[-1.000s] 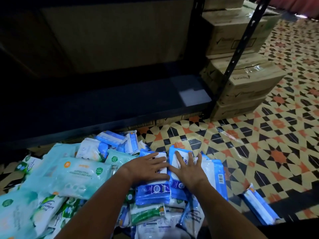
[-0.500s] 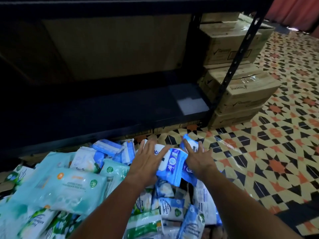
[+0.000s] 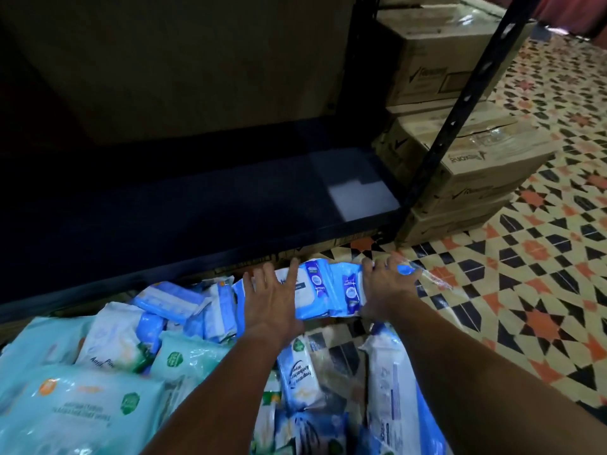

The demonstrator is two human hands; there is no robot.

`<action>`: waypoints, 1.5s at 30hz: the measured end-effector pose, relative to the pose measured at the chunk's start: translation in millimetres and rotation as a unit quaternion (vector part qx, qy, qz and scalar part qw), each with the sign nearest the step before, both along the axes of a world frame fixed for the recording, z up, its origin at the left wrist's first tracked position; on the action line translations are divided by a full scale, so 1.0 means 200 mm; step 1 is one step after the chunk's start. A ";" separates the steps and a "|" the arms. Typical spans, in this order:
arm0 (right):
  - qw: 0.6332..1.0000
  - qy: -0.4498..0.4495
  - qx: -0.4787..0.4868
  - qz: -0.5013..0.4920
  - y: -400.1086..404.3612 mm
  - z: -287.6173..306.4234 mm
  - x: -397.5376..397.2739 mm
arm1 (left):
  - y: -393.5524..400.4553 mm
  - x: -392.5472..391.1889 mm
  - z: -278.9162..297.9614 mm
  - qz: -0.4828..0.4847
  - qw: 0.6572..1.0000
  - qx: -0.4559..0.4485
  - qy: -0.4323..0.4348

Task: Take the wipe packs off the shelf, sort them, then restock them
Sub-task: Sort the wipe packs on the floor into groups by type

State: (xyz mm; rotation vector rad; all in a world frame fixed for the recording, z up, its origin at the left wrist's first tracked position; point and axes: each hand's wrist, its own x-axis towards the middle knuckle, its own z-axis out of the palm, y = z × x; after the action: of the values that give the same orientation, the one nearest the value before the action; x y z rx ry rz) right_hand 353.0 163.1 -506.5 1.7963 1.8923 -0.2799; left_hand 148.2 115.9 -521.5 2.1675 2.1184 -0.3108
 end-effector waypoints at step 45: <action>0.864 0.236 0.115 -0.429 0.04 -0.26 0.04 | 0.06 -0.13 -0.27 -0.031 0.995 -0.075 -0.061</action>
State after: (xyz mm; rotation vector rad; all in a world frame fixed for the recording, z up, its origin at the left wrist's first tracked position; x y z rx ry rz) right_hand 362.0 172.0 -557.9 2.8692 1.2793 -0.9006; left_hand 121.6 127.0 -576.1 2.1125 1.9029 -0.3212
